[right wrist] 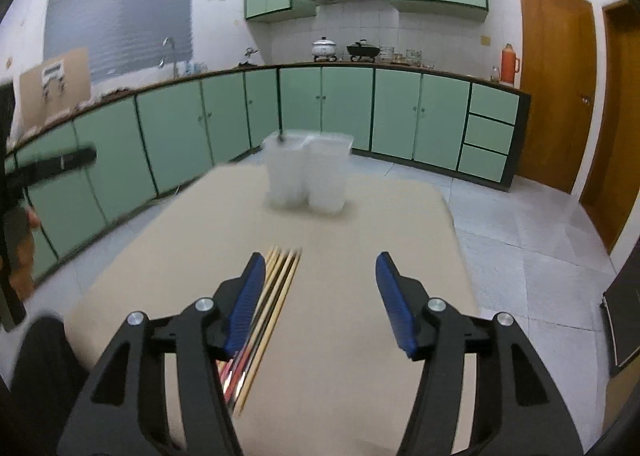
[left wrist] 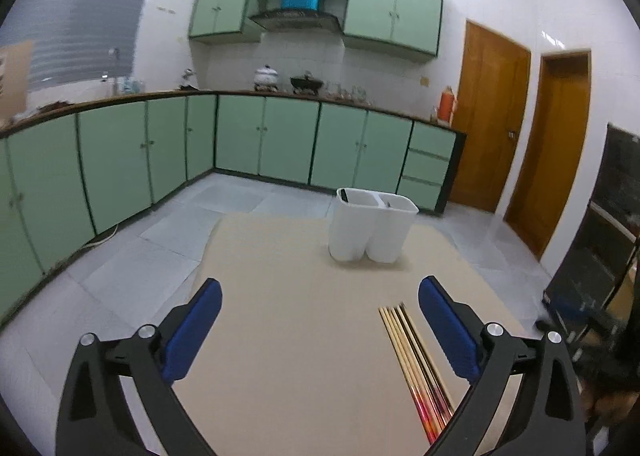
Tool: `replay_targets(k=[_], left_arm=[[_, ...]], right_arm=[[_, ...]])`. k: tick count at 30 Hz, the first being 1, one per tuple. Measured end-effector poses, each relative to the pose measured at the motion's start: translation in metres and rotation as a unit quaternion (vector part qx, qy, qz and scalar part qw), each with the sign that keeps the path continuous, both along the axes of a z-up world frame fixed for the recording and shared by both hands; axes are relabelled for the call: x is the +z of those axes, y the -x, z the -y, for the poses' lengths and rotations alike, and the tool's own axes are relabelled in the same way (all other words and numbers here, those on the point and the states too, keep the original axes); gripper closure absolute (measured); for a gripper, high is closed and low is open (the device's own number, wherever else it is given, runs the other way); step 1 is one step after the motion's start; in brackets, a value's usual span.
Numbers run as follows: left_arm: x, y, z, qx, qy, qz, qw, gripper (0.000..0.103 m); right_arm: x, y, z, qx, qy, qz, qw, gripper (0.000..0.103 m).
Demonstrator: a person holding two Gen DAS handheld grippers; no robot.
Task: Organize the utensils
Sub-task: 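Spread the chopstick bundle with the right tool, separating a plain wooden chopstick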
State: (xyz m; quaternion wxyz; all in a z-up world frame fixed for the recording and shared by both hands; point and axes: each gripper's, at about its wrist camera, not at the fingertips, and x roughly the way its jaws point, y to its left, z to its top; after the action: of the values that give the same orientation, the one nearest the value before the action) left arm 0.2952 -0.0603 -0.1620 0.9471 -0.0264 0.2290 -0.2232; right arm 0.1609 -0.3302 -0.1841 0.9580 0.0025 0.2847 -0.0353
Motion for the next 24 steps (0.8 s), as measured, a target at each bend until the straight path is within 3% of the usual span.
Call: replay_targets(k=[3, 8, 11, 16, 24], left_arm=[[-0.03, 0.04, -0.009, 0.0, 0.018, 0.017, 0.9997, 0.006], [-0.08, 0.059, -0.003, -0.003, 0.012, -0.042, 0.9991, 0.006], [-0.084, 0.065, -0.006, 0.017, -0.001, -0.033, 0.9993, 0.006], [-0.086, 0.067, -0.019, 0.038, 0.003, -0.029, 0.9988, 0.006], [-0.102, 0.061, -0.002, 0.012, -0.017, -0.049, 0.9986, 0.006]], right_arm=[[-0.034, 0.018, -0.014, -0.001, -0.005, -0.023, 1.0, 0.048], [-0.078, 0.024, -0.041, 0.024, 0.007, -0.066, 0.998, 0.059], [-0.087, 0.019, -0.044, 0.033, 0.004, -0.079, 0.996, 0.067], [-0.095, 0.014, -0.055, 0.053, 0.0, -0.092, 0.994, 0.067], [-0.102, 0.002, -0.054, 0.052, 0.005, -0.097, 0.994, 0.067]])
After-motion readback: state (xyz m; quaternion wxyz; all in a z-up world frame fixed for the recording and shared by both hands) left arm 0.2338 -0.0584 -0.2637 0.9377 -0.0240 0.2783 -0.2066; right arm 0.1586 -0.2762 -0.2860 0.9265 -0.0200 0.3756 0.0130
